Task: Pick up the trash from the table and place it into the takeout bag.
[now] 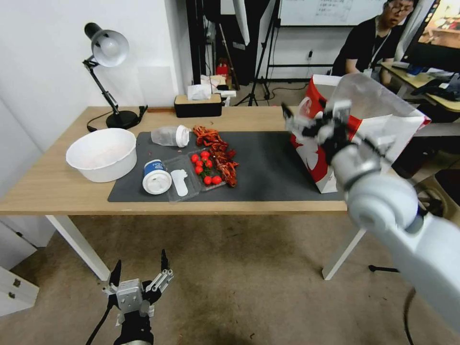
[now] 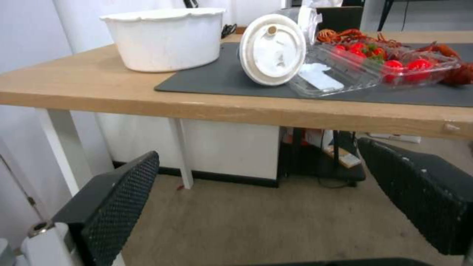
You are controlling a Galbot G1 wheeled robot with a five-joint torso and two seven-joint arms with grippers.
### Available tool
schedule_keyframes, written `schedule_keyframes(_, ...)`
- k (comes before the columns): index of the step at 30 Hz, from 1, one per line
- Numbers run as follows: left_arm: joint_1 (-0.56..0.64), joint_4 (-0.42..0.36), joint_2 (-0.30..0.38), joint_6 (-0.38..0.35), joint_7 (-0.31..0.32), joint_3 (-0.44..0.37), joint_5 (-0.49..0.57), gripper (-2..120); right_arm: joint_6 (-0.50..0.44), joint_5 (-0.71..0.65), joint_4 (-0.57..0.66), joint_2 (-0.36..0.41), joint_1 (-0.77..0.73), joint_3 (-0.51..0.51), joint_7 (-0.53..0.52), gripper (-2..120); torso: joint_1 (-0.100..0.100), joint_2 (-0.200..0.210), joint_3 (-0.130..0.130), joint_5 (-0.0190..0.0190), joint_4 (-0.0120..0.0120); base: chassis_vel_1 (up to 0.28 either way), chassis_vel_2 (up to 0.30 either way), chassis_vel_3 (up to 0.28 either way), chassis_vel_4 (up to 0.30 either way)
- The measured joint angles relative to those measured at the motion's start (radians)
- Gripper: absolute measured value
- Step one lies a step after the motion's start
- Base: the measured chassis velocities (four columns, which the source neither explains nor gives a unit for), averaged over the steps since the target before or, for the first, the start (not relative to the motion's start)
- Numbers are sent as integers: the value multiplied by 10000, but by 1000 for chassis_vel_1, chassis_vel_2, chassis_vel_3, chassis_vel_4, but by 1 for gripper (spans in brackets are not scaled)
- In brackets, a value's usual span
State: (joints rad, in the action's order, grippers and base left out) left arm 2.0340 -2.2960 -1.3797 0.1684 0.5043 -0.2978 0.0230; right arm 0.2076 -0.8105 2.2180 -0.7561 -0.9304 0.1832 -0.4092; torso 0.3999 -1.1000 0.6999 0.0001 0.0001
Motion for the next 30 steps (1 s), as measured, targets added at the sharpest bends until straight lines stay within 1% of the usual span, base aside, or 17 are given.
schedule_keyframes(1,-21,6,4,0,-1,2,9,100,-134,233,108,-46,-412,176,57,100,0,-1,0,0,-1,0,0,0,0)
schedule_keyframes(2,-21,6,4,0,-1,2,9,100,-134,233,108,-46,-412,176,57,100,0,-1,0,0,-1,0,0,0,0)
schedule_keyframes(3,-58,18,11,0,-6,15,28,100,-512,815,290,-194,-1301,579,237,100,0,-1,0,-1,0,0,0,0,0)
schedule_keyframes(4,-92,44,30,-1,-10,21,48,100,-989,1568,486,-493,-2542,1125,477,100,0,0,-1,-1,1,0,0,0,0)
schedule_keyframes(5,-122,60,59,-4,-14,22,72,100,-1268,2075,558,-757,-3281,1386,678,100,0,-1,-1,-2,0,0,0,0,0)
schedule_keyframes(6,-122,60,59,-4,-14,22,72,100,-1268,2075,558,-757,-3281,1386,678,100,0,-1,-1,-2,0,0,0,0,0)
schedule_keyframes(9,-240,85,136,-49,-24,19,247,100,-2321,3550,607,-1777,-5123,1858,1151,100,-2,-1,-1,-2,-3,0,0,0,0)
schedule_keyframes(10,-240,85,136,-49,-24,19,247,100,-2321,3550,607,-1777,-5123,1858,1151,100,-2,-1,-1,-2,-3,0,0,0,0)
schedule_keyframes(13,-296,-171,253,-391,-42,70,720,100,-3532,4916,184,-2688,-6433,1979,1460,100,0,-1,-1,0,0,0,0,0,0)
schedule_keyframes(14,-296,-171,253,-391,-42,70,720,100,-3532,4916,184,-2688,-6433,1979,1460,100,0,-1,-1,0,0,0,0,0,0)
schedule_keyframes(17,-457,-420,386,-634,-92,19,1099,100,-4388,5665,-201,-3324,-7467,1964,1511,100,-1,-1,-1,-1,-4,0,0,0,0)
schedule_keyframes(18,-457,-420,386,-634,-92,19,1099,100,-4388,5665,-201,-3324,-7467,1964,1511,100,-1,-1,-1,-1,-4,0,0,0,0)
schedule_keyframes(20,-592,-519,501,-740,-98,-65,1295,100,-4704,5981,-387,-3633,-7969,1935,1519,100,0,-1,0,-3,0,0,0,0,0)
schedule_keyframes(26,-796,-565,629,-814,-87,-133,1466,100,-5098,6193,-867,-4046,-8488,1874,1653,100,1,0,1,-3,0,0,0,0,0)
schedule_keyframes(30,-848,-583,653,-830,-82,-133,1479,100,-5123,6221,-964,-4135,-8551,1839,1667,100,2,0,1,-1,0,0,0,0,0)
